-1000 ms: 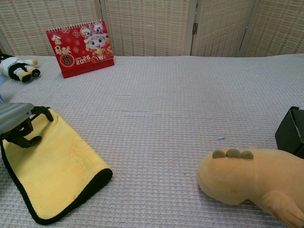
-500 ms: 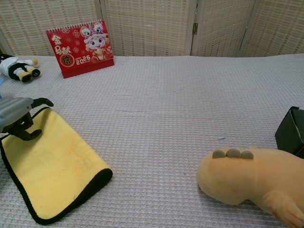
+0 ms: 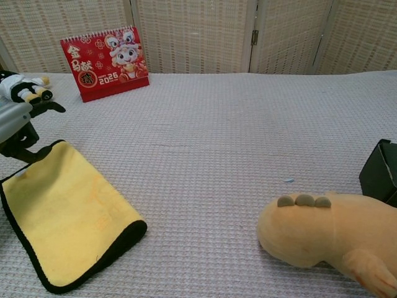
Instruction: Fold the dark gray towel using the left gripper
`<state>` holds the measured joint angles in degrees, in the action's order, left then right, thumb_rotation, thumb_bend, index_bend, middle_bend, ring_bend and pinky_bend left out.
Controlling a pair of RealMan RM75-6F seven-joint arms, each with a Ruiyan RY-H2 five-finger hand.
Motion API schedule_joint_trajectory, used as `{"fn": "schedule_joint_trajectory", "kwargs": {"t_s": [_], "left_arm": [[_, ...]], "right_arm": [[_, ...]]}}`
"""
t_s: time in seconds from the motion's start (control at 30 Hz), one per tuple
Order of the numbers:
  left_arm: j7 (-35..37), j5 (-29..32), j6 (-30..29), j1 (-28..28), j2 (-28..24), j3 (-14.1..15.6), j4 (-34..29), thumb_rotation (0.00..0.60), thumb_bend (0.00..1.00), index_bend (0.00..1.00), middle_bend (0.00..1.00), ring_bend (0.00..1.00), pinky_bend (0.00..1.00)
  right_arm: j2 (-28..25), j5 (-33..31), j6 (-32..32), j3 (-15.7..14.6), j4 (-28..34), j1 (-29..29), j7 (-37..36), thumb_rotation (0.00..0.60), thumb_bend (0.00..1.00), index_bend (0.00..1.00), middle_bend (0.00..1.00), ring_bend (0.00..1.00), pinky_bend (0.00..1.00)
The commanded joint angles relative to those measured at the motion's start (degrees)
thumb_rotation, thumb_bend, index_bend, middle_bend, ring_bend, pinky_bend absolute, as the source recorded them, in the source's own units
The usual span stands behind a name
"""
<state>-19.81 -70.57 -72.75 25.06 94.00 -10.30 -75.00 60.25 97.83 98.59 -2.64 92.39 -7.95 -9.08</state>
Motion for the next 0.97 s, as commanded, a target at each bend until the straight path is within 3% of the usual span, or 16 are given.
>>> {"fn": "schedule_joint_trajectory", "kwargs": {"t_s": [0.03,0.1,0.17,0.2,0.27,0.37,0.47,0.6,0.67,0.77,0.97], "left_arm": [[8.7,-9.6,-6.1,-1.7,-3.5,2.9,-3.8,0.600,0.46,0.18,1.00,1.00,1.00],[11.5,-13.6,-9.0,-3.3,-7.7,4.8,-8.8,0.600,0.45,0.18,0.95,0.98,1.00],[13.6,-16.5,-10.9,-4.8,-12.0,6.7,-13.3,0.600,0.41,0.18,0.81,0.86,0.94],[14.6,-17.8,-11.8,-5.9,-14.8,8.1,-16.2,0.600,0.39,0.16,0.71,0.74,0.84],[15.5,-19.7,-13.3,-8.1,-19.5,10.6,-20.4,0.600,0.34,0.12,0.48,0.47,0.54],[14.6,-22.1,-17.5,-11.8,-23.5,13.3,-22.5,0.600,0.30,0.09,0.28,0.26,0.30],[14.9,-24.0,-21.6,-15.6,-25.0,15.7,-21.1,0.600,0.28,0.09,0.21,0.18,0.18],[18.1,-23.5,-25.4,-20.4,-25.4,17.6,-16.4,0.600,0.28,0.09,0.18,0.14,0.12],[18.9,-22.2,-25.3,-22.4,-24.8,18.5,-13.9,0.600,0.27,0.09,0.15,0.10,0.07],[15.0,-21.1,-21.5,-22.6,-26.3,20.0,-15.5,0.600,0.25,0.04,0.08,0.04,0.01],[12.1,-22.3,-21.4,-23.6,-26.0,19.7,-16.9,0.600,0.24,0.01,0.05,0.02,0.00]], "right_arm": [[0.0,0.8,0.7,-0.3,-0.2,-0.3,-0.1,0.600,0.21,0.00,0.00,0.00,0.00],[-0.1,1.6,1.3,-0.5,-0.3,-0.4,0.0,0.600,0.21,0.00,0.00,0.00,0.00],[0.0,2.4,1.7,-0.7,-0.4,-0.5,0.1,0.600,0.21,0.00,0.00,0.00,0.00],[0.0,2.9,1.8,-0.9,-0.4,-0.5,0.2,0.600,0.21,0.00,0.00,0.00,0.00],[0.2,3.9,1.7,-1.1,-0.4,-0.3,0.9,0.600,0.21,0.00,0.00,0.00,0.00],[0.6,5.1,0.9,-1.4,-0.1,0.3,2.4,0.600,0.21,0.00,0.00,0.00,0.00],[1.0,5.4,-0.3,-1.5,0.4,0.8,4.2,0.600,0.21,0.00,0.00,0.00,0.00],[1.4,4.8,-2.2,-1.5,1.3,1.5,6.4,0.600,0.21,0.00,0.00,0.00,0.00],[1.6,4.1,-2.9,-1.3,1.6,1.7,7.2,0.600,0.21,0.00,0.00,0.00,0.00],[1.8,3.6,-3.8,-1.0,2.0,2.2,8.3,0.600,0.21,0.00,0.00,0.00,0.00],[2.0,4.0,-4.0,-1.2,2.4,2.5,9.2,0.600,0.21,0.00,0.00,0.00,0.00]]}}
